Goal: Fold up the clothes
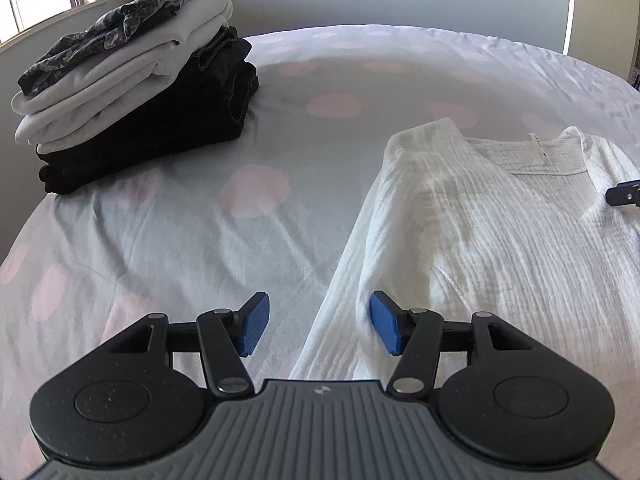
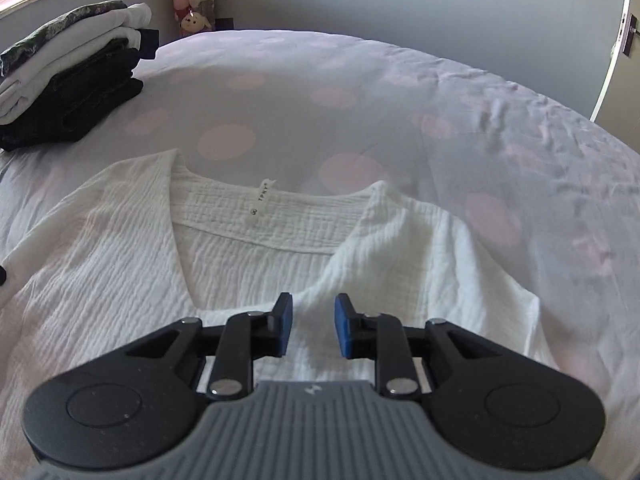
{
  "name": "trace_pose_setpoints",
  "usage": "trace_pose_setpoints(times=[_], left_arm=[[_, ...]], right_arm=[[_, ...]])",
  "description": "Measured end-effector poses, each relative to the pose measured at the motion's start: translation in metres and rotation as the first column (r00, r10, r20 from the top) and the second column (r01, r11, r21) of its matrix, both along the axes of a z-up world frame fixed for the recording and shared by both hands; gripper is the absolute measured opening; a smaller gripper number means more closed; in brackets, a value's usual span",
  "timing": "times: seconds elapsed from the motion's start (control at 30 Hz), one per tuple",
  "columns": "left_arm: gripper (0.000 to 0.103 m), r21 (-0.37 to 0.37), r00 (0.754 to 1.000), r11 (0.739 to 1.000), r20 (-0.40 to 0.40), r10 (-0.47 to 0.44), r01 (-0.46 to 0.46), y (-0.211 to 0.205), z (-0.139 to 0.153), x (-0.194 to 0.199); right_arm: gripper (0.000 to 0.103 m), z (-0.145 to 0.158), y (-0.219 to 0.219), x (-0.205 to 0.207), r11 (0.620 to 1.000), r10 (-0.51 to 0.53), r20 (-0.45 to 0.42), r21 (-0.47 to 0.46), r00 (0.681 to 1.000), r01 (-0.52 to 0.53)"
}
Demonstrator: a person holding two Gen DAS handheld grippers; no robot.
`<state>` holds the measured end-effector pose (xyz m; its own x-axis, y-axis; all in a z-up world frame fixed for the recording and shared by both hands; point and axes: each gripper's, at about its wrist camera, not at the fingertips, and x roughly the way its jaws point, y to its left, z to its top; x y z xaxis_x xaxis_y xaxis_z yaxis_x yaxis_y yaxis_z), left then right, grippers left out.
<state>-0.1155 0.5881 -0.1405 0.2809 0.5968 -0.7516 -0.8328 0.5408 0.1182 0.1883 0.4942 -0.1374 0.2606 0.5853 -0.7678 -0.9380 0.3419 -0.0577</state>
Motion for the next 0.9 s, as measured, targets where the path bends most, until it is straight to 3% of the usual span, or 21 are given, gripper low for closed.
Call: trace_pose_setpoints(times=[0.03,0.17,0.3,0.47,0.67,0.77,0.9], left_arm=[[0.066,0.000,1.000,1.000,0.001,-0.001,0.001,-0.001,0.000,0.000],[0.066,-0.004,1.000,1.000,-0.002,-0.001,0.001,0.001,-0.002,0.002],[0.066,-0.004,1.000,1.000,-0.005,-0.012,0.012,0.000,-0.003,0.006],[0.066,0.001,1.000,1.000,0.001,-0.012,0.012,0.000,-0.002,0.005],[0.066,-0.005,1.000,1.000,0.004,-0.014,0.014,0.001,-0.003,0.004],[0.066,-0.012,1.000,1.000,0.008,-0.010,0.011,0.003,-0.005,0.002],[0.066,-0.018,1.000,1.000,0.011,-0.007,0.007,0.006,-0.006,0.002]], right_arm=[[0.022,-0.010,0.006,0.000,0.999,-0.013,0.012,-0.052,1.000,0.013],[0.022,-0.017,0.004,-0.004,0.996,0.010,0.057,-0.094,0.998,-0.004],[0.022,-0.009,-0.001,-0.001,0.989,-0.011,0.019,-0.146,1.000,0.014],[0.022,0.016,0.009,0.004,0.999,-0.037,0.024,-0.035,0.999,0.038],[0.022,0.010,0.034,0.009,0.996,-0.084,-0.027,-0.017,0.996,0.084],[0.006,0.005,0.037,0.012,0.992,-0.125,-0.040,-0.001,0.991,0.126],[0.007,0.012,0.028,0.016,0.984,-0.144,-0.086,0.091,0.986,0.151]])
